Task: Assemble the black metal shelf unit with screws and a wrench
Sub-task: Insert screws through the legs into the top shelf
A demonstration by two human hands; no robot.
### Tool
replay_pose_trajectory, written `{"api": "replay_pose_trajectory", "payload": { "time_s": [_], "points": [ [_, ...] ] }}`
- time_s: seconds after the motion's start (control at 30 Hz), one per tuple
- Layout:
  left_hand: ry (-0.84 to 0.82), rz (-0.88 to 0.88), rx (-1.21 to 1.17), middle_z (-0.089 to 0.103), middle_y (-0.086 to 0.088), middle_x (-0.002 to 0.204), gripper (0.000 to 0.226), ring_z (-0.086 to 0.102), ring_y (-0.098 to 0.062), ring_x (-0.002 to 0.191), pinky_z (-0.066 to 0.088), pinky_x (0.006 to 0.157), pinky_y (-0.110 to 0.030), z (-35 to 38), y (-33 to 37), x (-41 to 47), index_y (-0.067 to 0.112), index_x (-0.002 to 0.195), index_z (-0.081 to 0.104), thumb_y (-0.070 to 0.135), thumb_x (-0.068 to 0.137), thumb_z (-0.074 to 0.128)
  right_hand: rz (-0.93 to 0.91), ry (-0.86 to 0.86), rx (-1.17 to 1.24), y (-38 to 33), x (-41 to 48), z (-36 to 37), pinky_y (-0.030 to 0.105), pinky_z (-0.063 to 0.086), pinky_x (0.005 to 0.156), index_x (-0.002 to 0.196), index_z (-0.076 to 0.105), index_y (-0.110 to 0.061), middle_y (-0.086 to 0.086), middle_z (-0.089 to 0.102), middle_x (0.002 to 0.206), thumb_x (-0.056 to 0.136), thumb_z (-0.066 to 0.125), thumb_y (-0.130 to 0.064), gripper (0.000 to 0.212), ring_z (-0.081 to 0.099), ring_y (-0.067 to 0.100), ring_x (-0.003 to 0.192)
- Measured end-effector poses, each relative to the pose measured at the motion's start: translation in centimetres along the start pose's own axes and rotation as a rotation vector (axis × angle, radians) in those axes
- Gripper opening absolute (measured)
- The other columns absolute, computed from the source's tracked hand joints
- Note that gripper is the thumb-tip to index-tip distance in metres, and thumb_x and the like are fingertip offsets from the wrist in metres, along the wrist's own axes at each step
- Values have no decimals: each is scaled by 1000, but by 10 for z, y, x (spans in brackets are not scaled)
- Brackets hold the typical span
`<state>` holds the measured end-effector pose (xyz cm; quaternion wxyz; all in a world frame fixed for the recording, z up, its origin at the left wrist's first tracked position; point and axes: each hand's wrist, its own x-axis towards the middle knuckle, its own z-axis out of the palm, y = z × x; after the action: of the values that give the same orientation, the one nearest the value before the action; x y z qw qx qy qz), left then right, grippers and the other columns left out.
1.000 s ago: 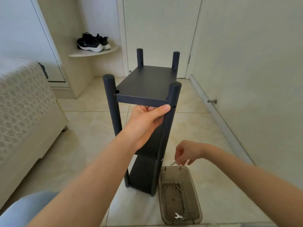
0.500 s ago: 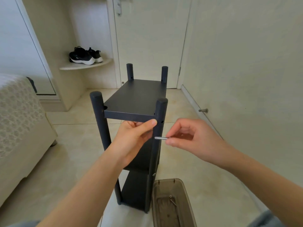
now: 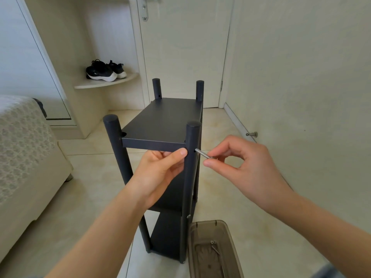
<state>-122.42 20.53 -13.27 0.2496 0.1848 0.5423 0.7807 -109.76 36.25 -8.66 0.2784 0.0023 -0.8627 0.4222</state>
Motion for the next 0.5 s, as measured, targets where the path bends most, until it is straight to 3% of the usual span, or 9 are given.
{"api": "replay_pose_trajectory", "payload": {
  "time_s": [0.2, 0.33, 0.5],
  "points": [
    [-6, -13, -29, 73, -20, 102, 20, 74, -25, 100, 58, 78, -24, 2, 1, -1, 3, 90, 75, 19, 78, 72, 24, -10, -42, -3, -2, 1, 5, 43, 81, 79, 65, -33, -19, 66, 87, 80, 78, -24, 16, 63, 0, 88],
    [-14, -6, -29, 75, -9, 85, 12, 75, -18, 89, 57, 75, -21, 4, 3, -2, 10, 79, 79, 20, 78, 73, 27, -15, -33, -3, -2, 4, 11, 47, 83, 81, 68, -27, -17, 67, 84, 79, 79, -23, 11, 64, 3, 85],
    [-9, -11, -11, 76, -17, 101, 16, 74, -24, 100, 57, 79, -23, 5, 4, -4, 10, 84, 80, 24, 77, 74, 37, 3, -37, 0, 0, 4, 11, 47, 82, 83, 70, -27, -18, 67, 85, 79, 79, -24, 10, 64, 3, 86]
  ]
}}
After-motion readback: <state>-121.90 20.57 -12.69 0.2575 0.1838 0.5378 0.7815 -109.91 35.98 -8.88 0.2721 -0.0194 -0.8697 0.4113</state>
